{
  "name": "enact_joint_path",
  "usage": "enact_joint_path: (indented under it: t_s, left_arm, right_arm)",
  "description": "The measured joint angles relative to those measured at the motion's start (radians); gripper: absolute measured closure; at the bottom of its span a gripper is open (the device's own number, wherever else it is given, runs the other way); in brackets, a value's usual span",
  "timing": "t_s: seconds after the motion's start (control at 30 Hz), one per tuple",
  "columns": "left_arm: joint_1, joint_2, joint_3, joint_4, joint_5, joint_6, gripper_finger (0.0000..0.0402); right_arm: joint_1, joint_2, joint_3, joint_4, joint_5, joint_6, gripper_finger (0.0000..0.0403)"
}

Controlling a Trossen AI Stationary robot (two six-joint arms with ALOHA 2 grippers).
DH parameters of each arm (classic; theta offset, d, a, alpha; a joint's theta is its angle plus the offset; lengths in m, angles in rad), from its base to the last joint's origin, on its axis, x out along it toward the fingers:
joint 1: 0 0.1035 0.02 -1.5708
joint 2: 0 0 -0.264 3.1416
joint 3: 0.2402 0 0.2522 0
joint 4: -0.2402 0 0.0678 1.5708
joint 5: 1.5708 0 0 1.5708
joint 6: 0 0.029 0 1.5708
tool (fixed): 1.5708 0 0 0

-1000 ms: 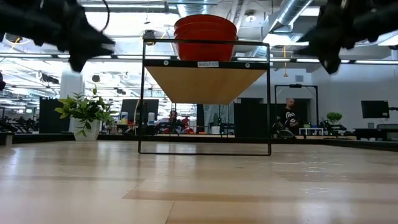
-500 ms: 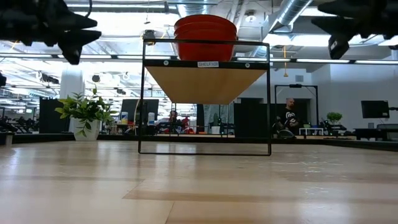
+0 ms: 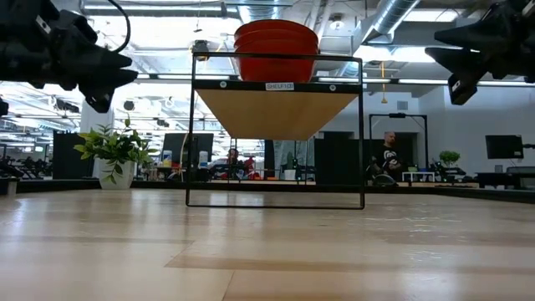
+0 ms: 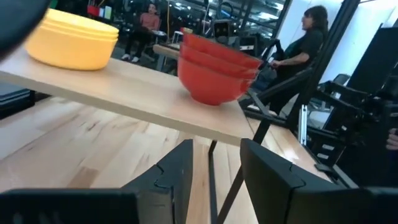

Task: Pick & Place Mini bowls
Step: Return to Home Position

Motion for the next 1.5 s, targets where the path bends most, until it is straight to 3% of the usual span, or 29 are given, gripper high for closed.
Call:
enact_joint_path:
  t_s: [0.27,0.53,1.5]
  left_arm:
    - [0.000,0.003,-0.007,0.015,0.013,0.037,0.0270]
    - [0.000,0.003,-0.008,0.022,0.014,0.105,0.0270]
    - [0.000,0.003,-0.009,0.037,0.014,0.104,0.0270]
  right_arm:
    - [0.000,0.002,-0.001,-0.039,-0.001,0.007,0.0296]
    - [0.000,0.002,-0.001,-0.046,-0.008,-0.158,0.0296]
    - [0.000,0.002,-0.003,-0.101,-0.010,-0.160,0.0296]
